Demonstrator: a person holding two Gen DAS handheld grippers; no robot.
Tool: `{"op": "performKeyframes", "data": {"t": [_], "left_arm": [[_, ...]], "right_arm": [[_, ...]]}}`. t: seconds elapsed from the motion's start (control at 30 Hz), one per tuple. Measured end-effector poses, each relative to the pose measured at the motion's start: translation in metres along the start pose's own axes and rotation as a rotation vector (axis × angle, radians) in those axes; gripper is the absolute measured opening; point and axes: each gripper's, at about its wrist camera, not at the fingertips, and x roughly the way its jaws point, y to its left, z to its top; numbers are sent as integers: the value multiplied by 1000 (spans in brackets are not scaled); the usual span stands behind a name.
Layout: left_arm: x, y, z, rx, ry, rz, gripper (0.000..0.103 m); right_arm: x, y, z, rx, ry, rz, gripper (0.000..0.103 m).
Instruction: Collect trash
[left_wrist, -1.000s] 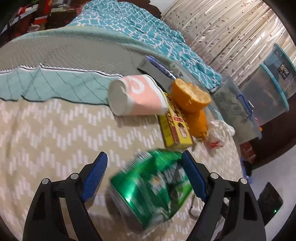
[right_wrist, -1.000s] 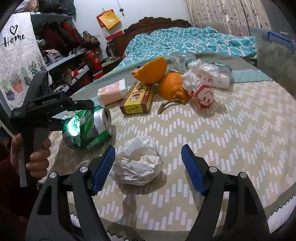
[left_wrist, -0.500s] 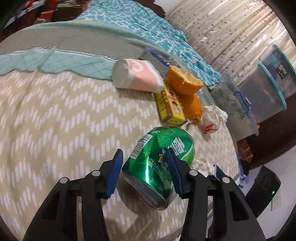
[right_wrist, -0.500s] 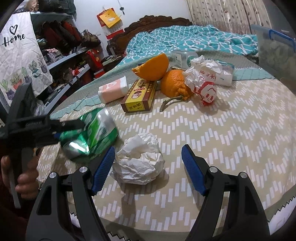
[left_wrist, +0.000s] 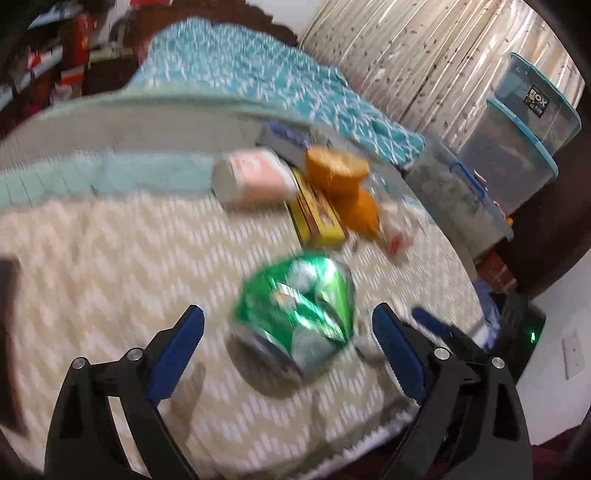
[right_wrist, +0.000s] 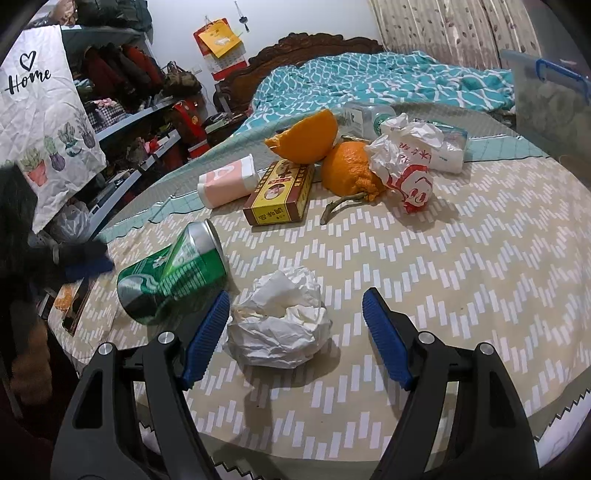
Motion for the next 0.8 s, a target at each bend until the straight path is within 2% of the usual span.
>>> {"op": "performKeyframes", "data": {"t": [0.07,0.17,0.27,0.33,0.43,0.57,0.7,0.8], "left_arm": [[6,3,13,36,-8,3,91],[29,11,28,59,43,1,91],[52,15,35,63,108,-66,91],[69,14,36,54,164,-154,91],[84,12,31,37,220,-218,89],[86,6,23,43,244,-254,70],[74,-5,11,62,225,-249,30],[67,-4,1,30,206,-238,27]], "right_arm": [[-1,2,0,-3,-2,2,76],[-3,2,0,-6,-8,1,79],[-3,2,0,-5,-9,-1,79],[-2,1,0,-2,-7,-3,79],[0,0,0,1,4,-5,80],[5,0,0,-1,22,0,80],[10,2,-1,-6,39,6,80],[13,2,-2,-6,52,8,80]]}}
